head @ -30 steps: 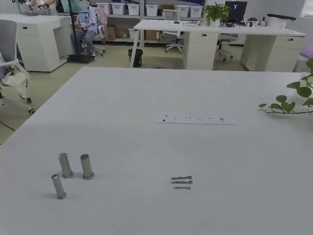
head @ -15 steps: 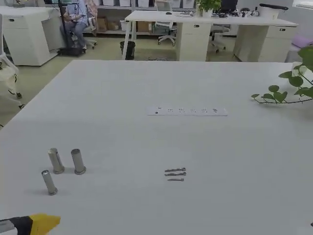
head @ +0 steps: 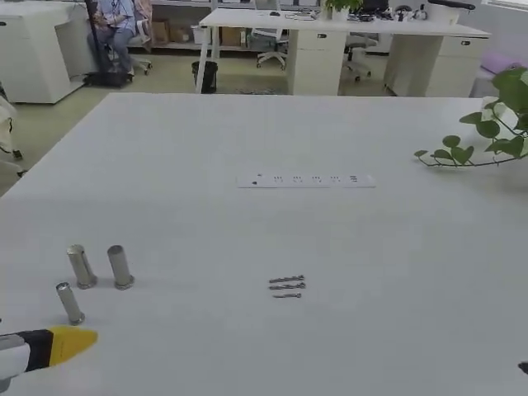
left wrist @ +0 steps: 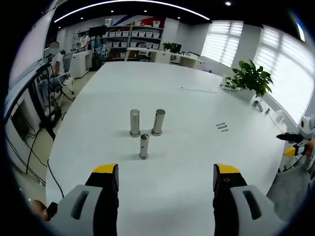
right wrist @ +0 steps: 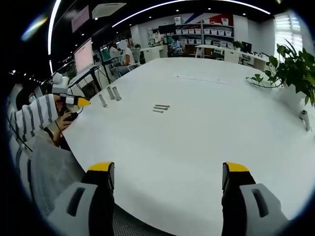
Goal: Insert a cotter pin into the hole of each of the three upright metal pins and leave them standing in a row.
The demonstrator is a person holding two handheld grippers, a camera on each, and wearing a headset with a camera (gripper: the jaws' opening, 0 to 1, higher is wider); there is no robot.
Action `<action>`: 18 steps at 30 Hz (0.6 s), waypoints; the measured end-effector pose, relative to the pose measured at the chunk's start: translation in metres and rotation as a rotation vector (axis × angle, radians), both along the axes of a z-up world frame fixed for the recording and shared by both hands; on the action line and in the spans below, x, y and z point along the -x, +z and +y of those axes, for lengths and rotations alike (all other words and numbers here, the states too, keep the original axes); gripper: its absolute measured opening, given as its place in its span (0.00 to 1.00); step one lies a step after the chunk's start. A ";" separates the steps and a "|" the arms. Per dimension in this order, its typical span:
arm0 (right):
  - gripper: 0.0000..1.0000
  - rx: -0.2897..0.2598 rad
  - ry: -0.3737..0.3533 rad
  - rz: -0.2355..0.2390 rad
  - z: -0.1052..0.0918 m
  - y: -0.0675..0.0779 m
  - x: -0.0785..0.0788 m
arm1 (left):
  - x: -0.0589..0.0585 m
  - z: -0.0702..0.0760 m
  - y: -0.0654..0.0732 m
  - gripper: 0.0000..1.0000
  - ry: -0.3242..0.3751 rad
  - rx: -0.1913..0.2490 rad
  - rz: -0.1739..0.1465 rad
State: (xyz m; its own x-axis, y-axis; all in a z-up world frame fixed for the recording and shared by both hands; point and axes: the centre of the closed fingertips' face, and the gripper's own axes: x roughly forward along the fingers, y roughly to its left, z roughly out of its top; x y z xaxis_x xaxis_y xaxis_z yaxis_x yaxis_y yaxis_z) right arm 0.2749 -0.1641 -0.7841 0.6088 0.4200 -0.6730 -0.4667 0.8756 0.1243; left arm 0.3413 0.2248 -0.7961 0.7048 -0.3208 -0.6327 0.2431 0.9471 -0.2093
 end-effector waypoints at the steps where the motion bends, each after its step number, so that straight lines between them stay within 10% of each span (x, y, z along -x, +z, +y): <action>1: 0.92 0.001 0.000 0.001 0.000 0.000 0.000 | -0.002 -0.001 0.000 0.78 0.011 0.031 0.000; 4: 0.92 0.002 0.000 0.002 0.000 0.000 0.001 | -0.008 -0.001 0.002 0.77 0.036 0.073 -0.012; 18: 0.92 0.011 -0.002 0.023 -0.001 -0.005 0.007 | -0.022 0.009 -0.011 0.71 0.035 -0.037 -0.018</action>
